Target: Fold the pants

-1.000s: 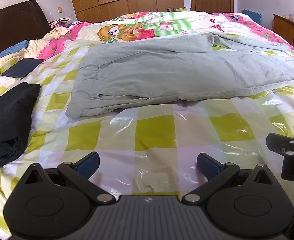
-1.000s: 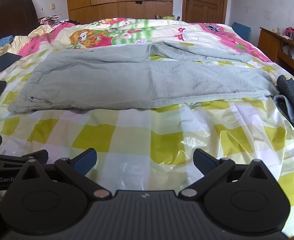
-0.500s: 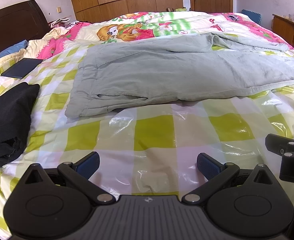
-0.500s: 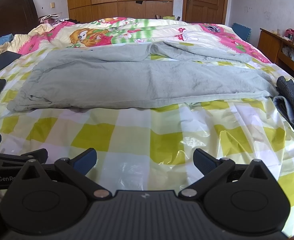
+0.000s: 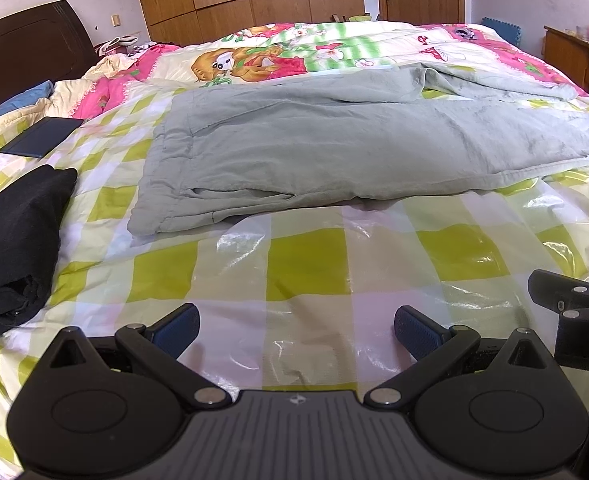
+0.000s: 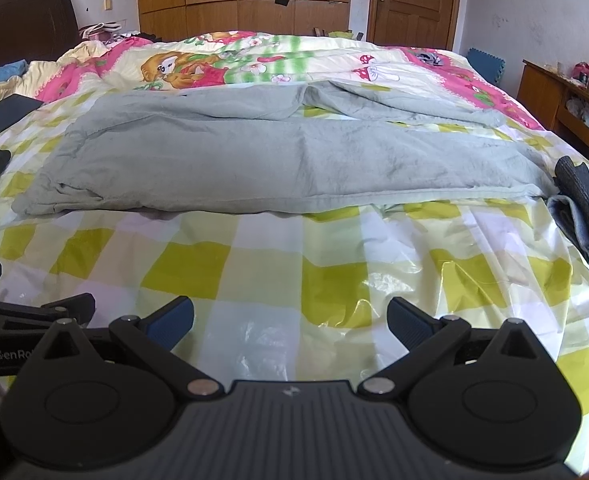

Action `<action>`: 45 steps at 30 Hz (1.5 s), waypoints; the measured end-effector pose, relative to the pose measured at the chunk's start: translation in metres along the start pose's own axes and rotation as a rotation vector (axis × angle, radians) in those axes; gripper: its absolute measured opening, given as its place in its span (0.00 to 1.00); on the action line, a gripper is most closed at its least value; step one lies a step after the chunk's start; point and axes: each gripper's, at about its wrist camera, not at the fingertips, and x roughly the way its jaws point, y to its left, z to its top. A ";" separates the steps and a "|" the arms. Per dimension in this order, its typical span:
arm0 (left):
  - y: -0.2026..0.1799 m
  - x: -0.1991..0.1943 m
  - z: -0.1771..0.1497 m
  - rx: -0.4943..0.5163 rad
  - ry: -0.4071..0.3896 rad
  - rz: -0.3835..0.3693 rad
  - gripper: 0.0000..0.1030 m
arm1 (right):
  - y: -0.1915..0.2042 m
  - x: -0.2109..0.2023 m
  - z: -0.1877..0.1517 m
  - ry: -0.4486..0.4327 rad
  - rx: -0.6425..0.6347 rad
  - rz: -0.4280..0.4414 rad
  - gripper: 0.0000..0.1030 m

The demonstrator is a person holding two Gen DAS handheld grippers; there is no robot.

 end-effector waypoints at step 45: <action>0.004 0.013 0.002 -0.001 0.001 -0.009 1.00 | 0.013 0.017 0.001 0.061 -0.054 -0.014 0.99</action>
